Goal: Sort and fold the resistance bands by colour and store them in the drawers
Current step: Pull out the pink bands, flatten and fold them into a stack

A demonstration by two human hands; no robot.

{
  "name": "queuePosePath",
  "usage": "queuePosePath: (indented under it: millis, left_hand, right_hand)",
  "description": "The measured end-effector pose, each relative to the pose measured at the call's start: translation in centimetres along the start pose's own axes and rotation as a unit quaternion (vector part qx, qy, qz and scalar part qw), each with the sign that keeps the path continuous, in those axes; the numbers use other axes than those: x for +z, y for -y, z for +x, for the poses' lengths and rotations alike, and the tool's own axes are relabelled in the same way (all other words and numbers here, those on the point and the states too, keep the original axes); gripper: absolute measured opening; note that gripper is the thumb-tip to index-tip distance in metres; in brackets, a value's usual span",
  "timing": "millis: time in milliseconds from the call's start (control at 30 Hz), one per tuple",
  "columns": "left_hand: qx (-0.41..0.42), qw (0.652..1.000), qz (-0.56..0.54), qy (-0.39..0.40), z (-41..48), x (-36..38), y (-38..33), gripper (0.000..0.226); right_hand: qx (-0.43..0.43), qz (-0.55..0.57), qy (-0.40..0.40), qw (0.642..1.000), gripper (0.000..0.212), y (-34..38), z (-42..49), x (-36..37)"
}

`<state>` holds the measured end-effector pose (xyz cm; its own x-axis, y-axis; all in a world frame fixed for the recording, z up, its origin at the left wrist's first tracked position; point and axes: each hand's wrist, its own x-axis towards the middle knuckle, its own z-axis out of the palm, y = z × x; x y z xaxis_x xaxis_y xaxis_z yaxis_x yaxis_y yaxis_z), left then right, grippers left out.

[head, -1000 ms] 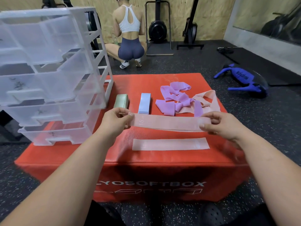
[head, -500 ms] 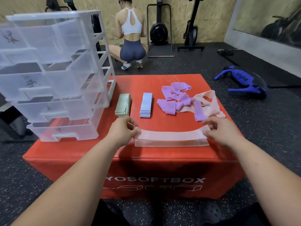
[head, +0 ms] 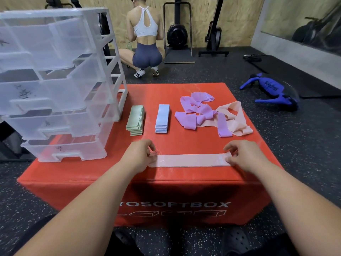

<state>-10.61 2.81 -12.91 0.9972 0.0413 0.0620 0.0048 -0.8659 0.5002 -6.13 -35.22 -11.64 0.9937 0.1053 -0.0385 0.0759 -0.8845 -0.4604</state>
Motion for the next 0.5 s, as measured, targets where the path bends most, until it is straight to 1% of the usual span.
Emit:
queuePosePath:
  millis: [100,200,233,300,367,500]
  left_hand:
    - [0.012,1.000,0.028,0.005,0.1,-0.3,0.0,0.025]
    - [0.032,0.999,0.042,0.009,0.5,-1.3,-0.1,0.033]
    - [0.038,0.998,0.037,0.025,0.5,-1.6,-0.1,0.037]
    - [0.056,0.994,0.035,0.082,0.2,-2.3,0.1,0.049]
    - [0.071,0.988,0.056,0.125,-0.2,-2.7,0.1,0.057]
    - [0.081,0.986,0.071,0.123,-0.3,-2.7,-0.1,0.057]
  right_hand:
    - [-0.014,-0.022,0.006,1.000,0.032,-0.3,0.1,-0.2]
    - [-0.028,-0.024,0.024,0.999,0.039,-0.3,0.0,-1.0]
    - [-0.032,-0.019,0.040,0.998,0.044,-0.3,-0.1,-1.3]
    - [-0.048,-0.018,0.080,0.996,0.052,-0.4,-0.3,-1.8]
    - [-0.059,-0.029,0.097,0.993,0.051,-0.4,-0.5,-2.0]
    - [-0.072,-0.043,0.086,0.993,0.044,-0.4,-0.7,-2.2]
